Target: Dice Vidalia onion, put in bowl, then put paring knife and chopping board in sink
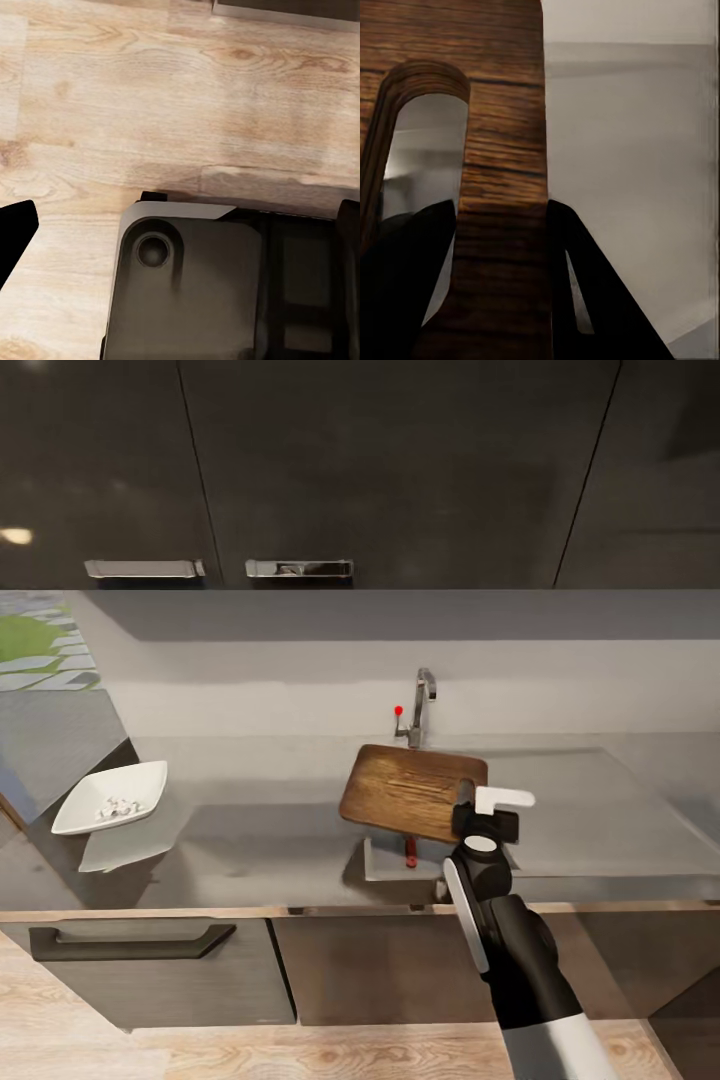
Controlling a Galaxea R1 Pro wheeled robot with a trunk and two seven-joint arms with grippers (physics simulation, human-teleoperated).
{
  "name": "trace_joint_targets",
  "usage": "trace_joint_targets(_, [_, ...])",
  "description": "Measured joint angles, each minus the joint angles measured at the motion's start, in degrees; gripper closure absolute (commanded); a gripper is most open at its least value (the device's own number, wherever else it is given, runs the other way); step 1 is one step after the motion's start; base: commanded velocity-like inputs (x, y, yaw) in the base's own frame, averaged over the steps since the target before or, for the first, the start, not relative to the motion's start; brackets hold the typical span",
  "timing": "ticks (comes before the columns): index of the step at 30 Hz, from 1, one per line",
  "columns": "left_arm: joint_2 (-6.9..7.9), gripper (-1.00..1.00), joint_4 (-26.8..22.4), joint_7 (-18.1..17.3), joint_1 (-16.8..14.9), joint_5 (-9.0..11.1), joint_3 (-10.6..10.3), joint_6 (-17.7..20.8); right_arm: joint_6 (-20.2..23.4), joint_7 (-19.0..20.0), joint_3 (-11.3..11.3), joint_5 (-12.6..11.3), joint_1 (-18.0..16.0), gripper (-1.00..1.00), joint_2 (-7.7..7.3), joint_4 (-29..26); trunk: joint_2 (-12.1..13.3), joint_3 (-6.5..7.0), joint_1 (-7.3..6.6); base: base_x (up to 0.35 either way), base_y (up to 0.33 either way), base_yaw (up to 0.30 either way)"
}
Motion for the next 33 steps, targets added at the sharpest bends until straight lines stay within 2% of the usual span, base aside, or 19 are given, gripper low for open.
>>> trace_joint_targets(2, [0.00, -1.00, 0.00, 0.00, 0.00, 0.00, 0.00, 0.00, -0.08, -1.67, -0.23, -0.96, 0.01, 1.00, 0.00, 0.10, 0.00, 0.00, 0.00, 0.000, 0.000, 0.000])
trace_joint_targets(4, [0.00, -1.00, 0.01, 0.00, 0.00, 0.00, 0.01, 0.01, -0.25, -4.73, -1.03, -4.07, 0.01, 1.00, 0.00, 0.77, 0.01, 0.00, 0.00, 0.000, 0.000, 0.000])
trace_joint_targets(7, [0.00, -1.00, 0.00, 0.00, 0.01, -0.03, 0.00, 0.01, -2.33, -14.42, -2.56, -9.42, -0.21, 1.00, 0.01, 1.54, 0.00, 0.01, 0.00, 0.000, 0.000, 0.000])
trace_joint_targets(8, [0.00, -1.00, -0.01, 0.00, 0.00, -0.04, 0.00, 0.00, -2.47, -16.21, -2.68, -11.65, -0.25, 1.00, 0.01, 2.10, 0.01, -0.01, 0.00, 0.000, 0.000, 0.000])
trace_joint_targets(10, [0.00, -1.00, 0.00, 0.00, 0.00, -0.07, 0.00, 0.02, -3.59, -19.09, -2.72, -13.23, -1.80, 1.00, 0.01, 6.43, 0.02, -0.01, 0.01, 0.000, 0.000, 0.000])
trace_joint_targets(11, [0.00, -1.00, 0.00, 0.00, 0.00, -0.07, 0.00, 0.00, -4.16, -19.65, -2.76, -12.25, -3.16, 1.00, 0.01, 9.63, 0.01, 0.00, 0.00, 0.000, 0.000, 0.000])
trace_joint_targets(12, [0.00, -1.00, 0.00, 0.00, -0.01, -0.08, -0.01, -0.01, -5.55, -20.06, -2.73, -13.57, -4.67, 1.00, 0.01, 13.27, 0.02, -0.01, 0.01, 0.000, 0.000, 0.000])
trace_joint_targets(13, [0.00, -1.00, 0.01, 0.00, 0.00, -0.08, -0.01, -0.01, -6.44, -20.46, -2.72, -12.69, -5.88, 1.00, 0.01, 15.50, 0.01, 0.00, 0.00, 0.000, 0.000, 0.000])
trace_joint_targets(16, [0.00, -1.00, 0.01, 0.00, 0.00, -0.08, -0.01, 0.00, -8.10, -23.32, -2.75, -12.88, -11.04, 1.00, 0.01, 23.24, 0.01, 0.01, 0.01, 0.000, 0.000, 0.000])
trace_joint_targets(18, [0.00, -1.00, 0.01, 0.00, -0.01, -0.08, -0.01, -0.01, -8.58, -24.98, -2.71, -14.26, -14.17, 1.00, 0.01, 26.45, 0.01, 0.01, 0.00, 0.000, 0.000, 0.000])
trace_joint_targets(19, [0.00, -1.00, 0.01, 0.00, -0.01, -0.08, -0.01, -0.01, -8.85, -26.12, -2.70, -16.66, -15.88, 1.00, 0.01, 27.48, 0.01, 0.01, 0.01, 0.000, 0.000, 0.000])
trace_joint_targets(20, [0.00, -1.00, 0.01, 0.00, 0.00, -0.08, -0.01, 0.00, -8.62, -27.16, -2.72, -17.06, -17.11, 1.00, 0.01, 28.06, 0.00, 0.01, 0.00, 0.000, 0.000, 0.000])
trace_joint_targets(21, [0.00, -1.00, 0.01, 0.00, -0.01, -0.08, -0.01, 0.01, -8.92, -28.92, -2.74, -19.67, -18.79, 1.00, 0.01, 29.43, 0.01, 0.01, 0.00, 0.000, 0.000, 0.000])
trace_joint_targets(22, [0.00, -1.00, 0.01, 0.00, 0.00, -0.08, 0.00, 0.00, -9.27, -30.11, -2.77, -20.23, -19.96, 1.00, 0.01, 30.50, 0.00, 0.01, 0.00, 0.000, 0.000, 0.000])
trace_joint_targets(23, [0.04, -1.00, 0.01, 0.00, -0.01, -0.08, -0.01, 0.02, -10.82, -31.58, -2.75, -21.92, -21.51, 1.00, 0.01, 32.25, 0.01, 0.01, 0.00, 0.000, 0.000, 0.000])
trace_joint_targets(26, [0.05, -1.00, 0.00, 0.00, 0.01, -0.07, 0.01, 0.00, -15.28, -34.92, -3.12, -23.88, -23.84, 1.00, 0.01, 35.55, 0.00, 0.00, 0.00, 0.049, 0.042, 0.000])
trace_joint_targets(28, [0.07, -1.00, -0.02, 0.00, 0.01, -0.05, 0.07, 0.01, -17.12, -36.92, -5.79, -25.16, -24.11, 1.00, 0.00, 36.15, 0.00, -0.01, -0.01, 0.155, 0.180, 0.000])
trace_joint_targets(30, [0.07, -1.00, -0.04, -0.01, 0.02, -0.02, 0.12, 0.04, -19.75, -38.29, -10.45, -26.73, -24.20, 1.00, -0.09, 36.76, 0.01, -0.01, -0.02, 0.189, 0.235, 0.000])
trace_joint_targets(33, [0.08, -1.00, -0.03, -0.01, 0.02, -0.04, 0.12, 0.02, -21.45, -39.19, -12.59, -27.40, -24.25, 1.00, -0.06, 36.97, 0.00, 0.00, -0.02, 0.198, 0.250, 0.000])
